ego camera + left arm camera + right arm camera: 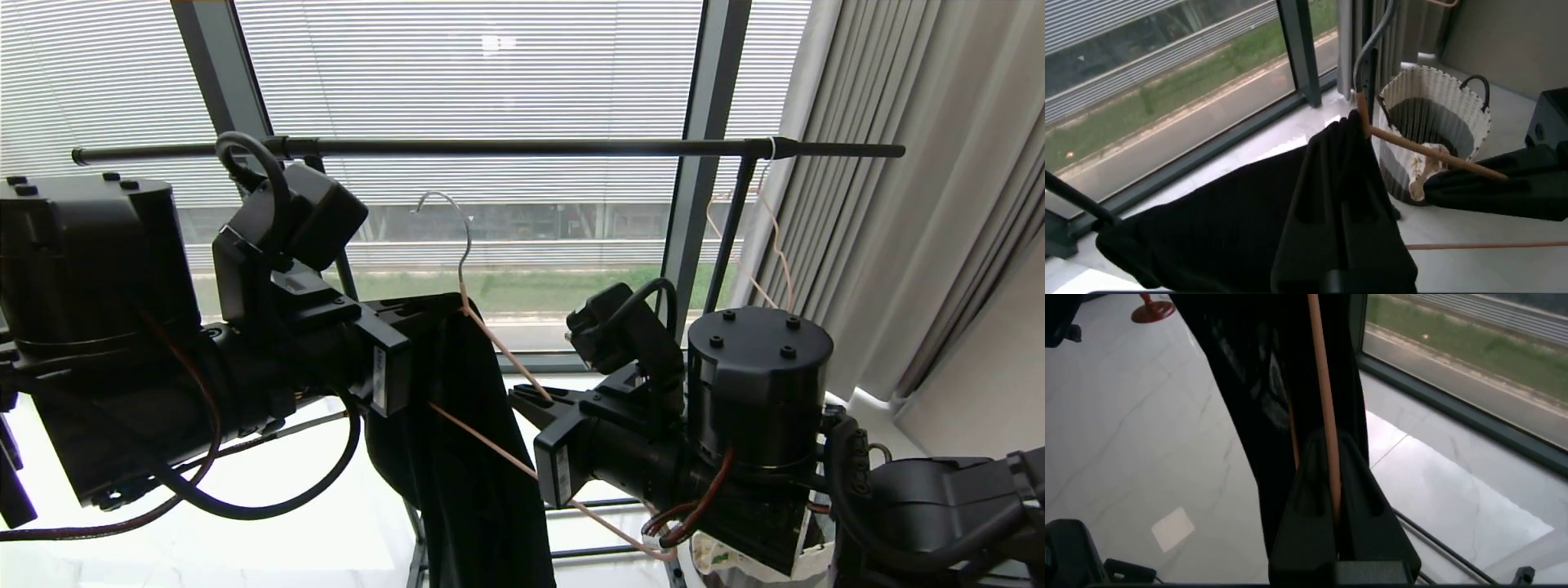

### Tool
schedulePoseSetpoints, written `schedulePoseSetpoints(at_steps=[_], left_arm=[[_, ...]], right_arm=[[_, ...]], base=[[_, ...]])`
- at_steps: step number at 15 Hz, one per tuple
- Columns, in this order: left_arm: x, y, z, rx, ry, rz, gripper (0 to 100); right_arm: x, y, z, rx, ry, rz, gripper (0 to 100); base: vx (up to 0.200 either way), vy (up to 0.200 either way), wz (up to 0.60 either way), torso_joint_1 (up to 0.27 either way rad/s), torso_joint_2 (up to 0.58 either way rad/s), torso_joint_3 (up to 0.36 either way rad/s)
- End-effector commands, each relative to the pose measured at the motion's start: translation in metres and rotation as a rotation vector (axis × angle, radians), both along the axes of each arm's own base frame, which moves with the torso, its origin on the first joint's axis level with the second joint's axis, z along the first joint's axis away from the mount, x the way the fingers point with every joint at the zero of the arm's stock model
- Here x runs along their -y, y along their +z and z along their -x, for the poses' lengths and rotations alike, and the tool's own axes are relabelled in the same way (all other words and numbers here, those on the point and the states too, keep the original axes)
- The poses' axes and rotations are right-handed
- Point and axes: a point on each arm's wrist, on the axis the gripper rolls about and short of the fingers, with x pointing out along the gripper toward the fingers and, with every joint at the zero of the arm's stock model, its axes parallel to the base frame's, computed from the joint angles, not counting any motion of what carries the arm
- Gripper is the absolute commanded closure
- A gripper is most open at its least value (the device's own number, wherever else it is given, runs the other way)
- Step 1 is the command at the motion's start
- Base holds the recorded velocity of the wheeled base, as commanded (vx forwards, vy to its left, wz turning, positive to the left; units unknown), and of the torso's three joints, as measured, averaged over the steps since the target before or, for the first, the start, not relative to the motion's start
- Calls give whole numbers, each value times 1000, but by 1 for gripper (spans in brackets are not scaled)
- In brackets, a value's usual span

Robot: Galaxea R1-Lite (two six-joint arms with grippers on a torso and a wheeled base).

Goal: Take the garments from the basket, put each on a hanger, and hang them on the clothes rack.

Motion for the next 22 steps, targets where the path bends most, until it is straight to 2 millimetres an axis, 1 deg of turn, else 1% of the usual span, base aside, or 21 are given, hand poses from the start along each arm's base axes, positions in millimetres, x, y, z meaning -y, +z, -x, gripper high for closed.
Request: schedulePoseSetpoints(at_steps=[1, 2, 6, 7, 9, 11, 13, 15, 17, 18, 19, 20, 21, 22], left_arm=[[-7, -2, -6, -5, 39, -6, 100], [-11, -2, -8, -3, 57, -6, 100], [-11, -2, -8, -4, 64, -11, 100], [-11, -2, -8, -3, 64, -12, 0], [-12, 1, -7, 7, 64, -6, 0], [-15, 7, -1, 32, 64, 7, 0], [-18, 7, 3, 35, 66, 11, 0], [-25, 0, 13, 23, 69, 5, 0], [-28, -4, 20, 9, 48, 9, 0], [-28, -7, 24, 1, 7, 11, 0], [-28, -8, 28, -3, -39, 15, 0], [-25, -15, 39, -22, -144, 19, 0], [-24, -24, 50, -41, -212, 2, 0], [-22, -35, 58, -52, -259, -33, 0]], right_arm=[[0, 0, -6, 0, -22, -5, 100], [0, 1, -7, -1, -41, -10, 100], [0, 9, -8, 8, -74, -38, 100], [1, 12, -7, 15, -75, -44, 100], [2, 15, -7, 31, -98, -43, 100], [6, 20, -5, 83, -119, -39, 100], [9, 26, -4, 115, -119, -52, 100], [28, 25, 8, 148, -104, -6, 100], [52, 20, 24, 139, -59, 19, 100], [66, 18, 36, 134, -24, 25, 100], [78, 15, 42, 136, -7, 38, 100], [100, 5, 55, 139, 27, 71, 100], [115, -2, 65, 133, 51, 89, 100], [125, -8, 75, 130, 80, 103, 100]], base=[[0, 0, 0, 0, 0, 0], [0, 0, 0, 0, 0, 0], [0, 0, 0, 0, 0, 0], [0, 0, 0, 0, 0, 0], [0, 0, 0, 0, 0, 0], [0, 0, 0, 0, 0, 0], [0, 0, 0, 0, 0, 0], [0, 0, 0, 0, 0, 0], [0, 0, 0, 0, 0, 0], [0, 0, 0, 0, 0, 0], [0, 0, 0, 0, 0, 0], [0, 0, 0, 0, 0, 0], [0, 0, 0, 0, 0, 0], [0, 0, 0, 0, 0, 0]])
